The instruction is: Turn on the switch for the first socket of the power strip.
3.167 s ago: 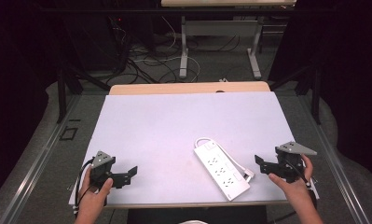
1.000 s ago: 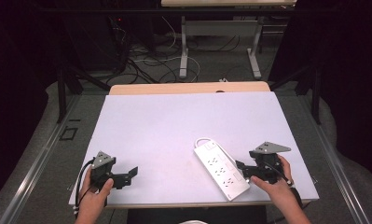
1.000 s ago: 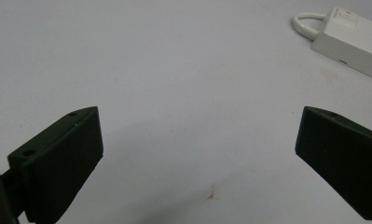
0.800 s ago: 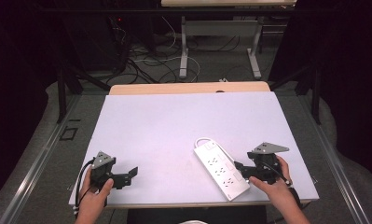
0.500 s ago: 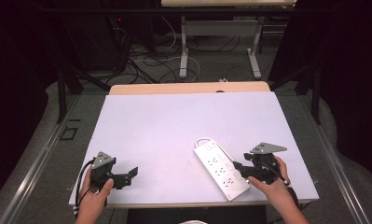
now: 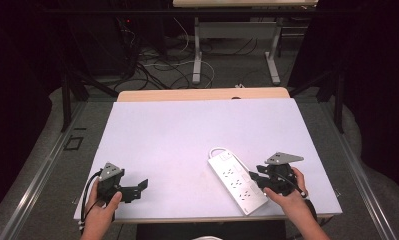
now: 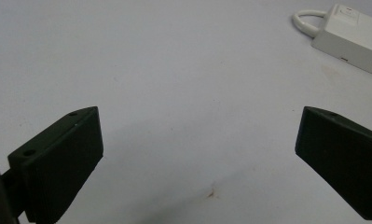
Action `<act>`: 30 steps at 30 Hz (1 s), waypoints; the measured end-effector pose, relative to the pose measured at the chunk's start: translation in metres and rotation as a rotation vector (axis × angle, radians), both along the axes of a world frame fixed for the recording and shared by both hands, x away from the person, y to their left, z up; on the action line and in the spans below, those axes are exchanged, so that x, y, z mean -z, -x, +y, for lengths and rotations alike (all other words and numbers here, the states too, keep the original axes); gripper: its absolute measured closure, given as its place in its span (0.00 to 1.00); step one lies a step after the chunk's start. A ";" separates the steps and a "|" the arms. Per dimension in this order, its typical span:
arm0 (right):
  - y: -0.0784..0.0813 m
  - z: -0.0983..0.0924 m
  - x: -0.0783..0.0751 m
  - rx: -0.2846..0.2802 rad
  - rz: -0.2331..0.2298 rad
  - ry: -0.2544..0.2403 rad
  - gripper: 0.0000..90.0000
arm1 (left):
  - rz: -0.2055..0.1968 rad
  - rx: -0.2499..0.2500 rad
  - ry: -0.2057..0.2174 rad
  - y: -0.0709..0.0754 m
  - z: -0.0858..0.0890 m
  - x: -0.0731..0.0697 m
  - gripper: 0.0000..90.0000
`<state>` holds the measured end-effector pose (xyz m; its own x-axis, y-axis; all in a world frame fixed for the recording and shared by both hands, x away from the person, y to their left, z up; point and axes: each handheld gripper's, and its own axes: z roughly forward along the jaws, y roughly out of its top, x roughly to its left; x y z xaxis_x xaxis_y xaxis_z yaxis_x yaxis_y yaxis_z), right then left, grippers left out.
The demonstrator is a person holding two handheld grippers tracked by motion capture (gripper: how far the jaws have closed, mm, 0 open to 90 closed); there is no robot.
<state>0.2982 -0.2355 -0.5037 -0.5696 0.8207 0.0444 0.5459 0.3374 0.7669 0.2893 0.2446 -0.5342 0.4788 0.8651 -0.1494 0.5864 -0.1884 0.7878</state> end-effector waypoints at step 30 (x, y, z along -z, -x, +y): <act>-0.017 0.015 0.004 -0.044 0.025 0.013 0.97 | 0.005 -0.006 -0.001 0.001 0.000 0.000 0.01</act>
